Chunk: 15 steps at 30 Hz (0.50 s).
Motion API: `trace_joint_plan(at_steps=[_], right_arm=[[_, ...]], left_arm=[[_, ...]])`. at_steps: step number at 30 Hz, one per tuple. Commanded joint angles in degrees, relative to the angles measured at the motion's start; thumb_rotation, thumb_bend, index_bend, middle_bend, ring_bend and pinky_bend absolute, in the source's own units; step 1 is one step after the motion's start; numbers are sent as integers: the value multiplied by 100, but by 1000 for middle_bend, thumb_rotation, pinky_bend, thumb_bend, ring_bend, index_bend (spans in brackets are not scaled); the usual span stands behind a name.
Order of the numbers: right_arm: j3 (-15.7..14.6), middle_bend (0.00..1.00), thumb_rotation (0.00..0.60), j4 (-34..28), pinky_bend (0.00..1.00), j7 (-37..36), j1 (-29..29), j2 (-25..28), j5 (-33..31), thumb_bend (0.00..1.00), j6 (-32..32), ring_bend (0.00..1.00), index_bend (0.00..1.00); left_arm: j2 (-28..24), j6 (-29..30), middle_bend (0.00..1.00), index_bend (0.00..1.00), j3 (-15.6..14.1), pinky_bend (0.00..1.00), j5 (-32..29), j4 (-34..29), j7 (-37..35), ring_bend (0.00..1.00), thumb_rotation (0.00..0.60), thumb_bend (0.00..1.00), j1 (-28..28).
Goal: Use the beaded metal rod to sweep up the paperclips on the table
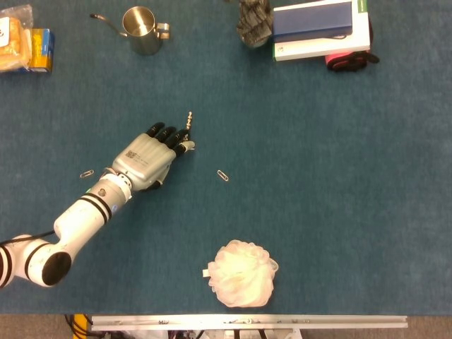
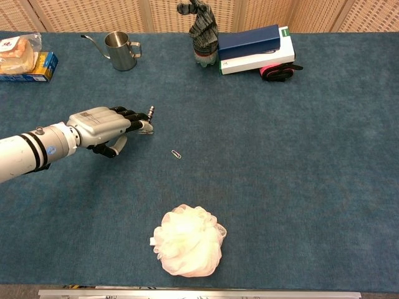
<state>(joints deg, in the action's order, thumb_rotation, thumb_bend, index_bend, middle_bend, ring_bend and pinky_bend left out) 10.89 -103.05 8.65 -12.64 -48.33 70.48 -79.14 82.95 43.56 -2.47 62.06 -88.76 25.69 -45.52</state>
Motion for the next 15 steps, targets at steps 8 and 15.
trace_joint_plan(at_steps=[8,15], right_arm=[[23,35,600,-17,62,11,-11,-16,34,0,8,0,118],[20,35,600,-10,62,18,-17,-34,41,0,44,0,118]], left_arm=[[-35,61,0,93,-87,0,-8,6,127,0,600,803,20],[-5,181,0,94,-171,0,12,147,301,0,600,802,73]])
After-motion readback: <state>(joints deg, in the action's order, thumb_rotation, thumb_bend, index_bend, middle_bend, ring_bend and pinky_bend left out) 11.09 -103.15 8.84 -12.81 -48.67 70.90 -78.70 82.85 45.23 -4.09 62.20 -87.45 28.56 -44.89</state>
